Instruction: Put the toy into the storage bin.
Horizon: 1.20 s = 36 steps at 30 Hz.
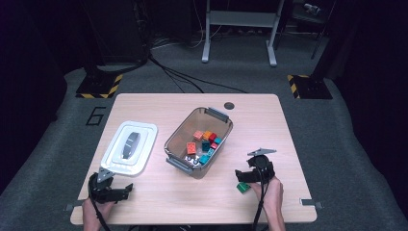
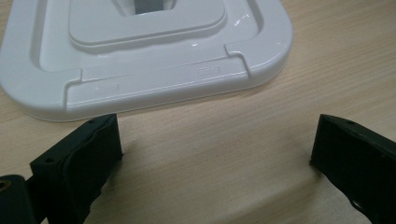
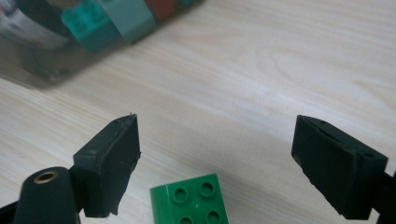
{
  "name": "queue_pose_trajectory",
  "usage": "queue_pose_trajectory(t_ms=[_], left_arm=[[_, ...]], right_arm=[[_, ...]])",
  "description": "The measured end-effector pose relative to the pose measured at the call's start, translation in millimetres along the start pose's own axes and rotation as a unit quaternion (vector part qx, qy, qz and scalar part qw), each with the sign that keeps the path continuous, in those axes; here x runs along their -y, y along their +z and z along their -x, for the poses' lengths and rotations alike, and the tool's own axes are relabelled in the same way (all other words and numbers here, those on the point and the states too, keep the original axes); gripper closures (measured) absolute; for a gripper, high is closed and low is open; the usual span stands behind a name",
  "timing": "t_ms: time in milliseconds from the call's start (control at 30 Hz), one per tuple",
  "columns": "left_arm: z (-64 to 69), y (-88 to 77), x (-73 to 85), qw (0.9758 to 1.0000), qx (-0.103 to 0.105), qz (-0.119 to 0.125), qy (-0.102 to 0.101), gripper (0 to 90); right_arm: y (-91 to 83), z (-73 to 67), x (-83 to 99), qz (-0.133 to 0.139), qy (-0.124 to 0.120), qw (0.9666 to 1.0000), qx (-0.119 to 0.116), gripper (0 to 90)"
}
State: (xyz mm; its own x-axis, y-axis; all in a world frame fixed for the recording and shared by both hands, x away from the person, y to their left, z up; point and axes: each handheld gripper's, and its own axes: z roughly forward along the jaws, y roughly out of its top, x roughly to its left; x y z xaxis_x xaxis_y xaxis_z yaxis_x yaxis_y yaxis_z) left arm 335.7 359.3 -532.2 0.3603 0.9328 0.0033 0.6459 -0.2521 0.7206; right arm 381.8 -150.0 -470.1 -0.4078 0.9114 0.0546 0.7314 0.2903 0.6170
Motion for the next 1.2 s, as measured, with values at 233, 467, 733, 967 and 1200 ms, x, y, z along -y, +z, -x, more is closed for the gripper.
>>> queue_pose_trajectory(t_ms=[233,467,733,967,1200], left_arm=[[0.0,0.0,0.0,1.0000,0.000,0.000,0.000,1.5],[0.0,-0.1,0.0,1.0000,0.000,0.000,0.000,1.7],[0.0,-0.1,0.0,1.0000,0.000,0.000,0.001,1.6],[0.1,-0.1,0.0,1.0000,0.000,0.000,0.000,1.6],[0.0,-0.1,0.0,1.0000,0.000,0.000,0.000,1.6]], right_arm=[[17.6,-9.2,14.6,-0.016,-0.008,0.9994,0.028,15.9],[18.2,-16.2,26.9,-0.029,-0.020,0.9978,0.056,18.5],[7.6,-4.6,43.8,-0.025,0.001,0.9976,0.064,24.6],[0.3,6.9,52.1,-0.012,0.024,0.9978,0.060,46.9],[3.3,11.3,49.7,-0.006,0.019,0.9980,0.060,58.1]])
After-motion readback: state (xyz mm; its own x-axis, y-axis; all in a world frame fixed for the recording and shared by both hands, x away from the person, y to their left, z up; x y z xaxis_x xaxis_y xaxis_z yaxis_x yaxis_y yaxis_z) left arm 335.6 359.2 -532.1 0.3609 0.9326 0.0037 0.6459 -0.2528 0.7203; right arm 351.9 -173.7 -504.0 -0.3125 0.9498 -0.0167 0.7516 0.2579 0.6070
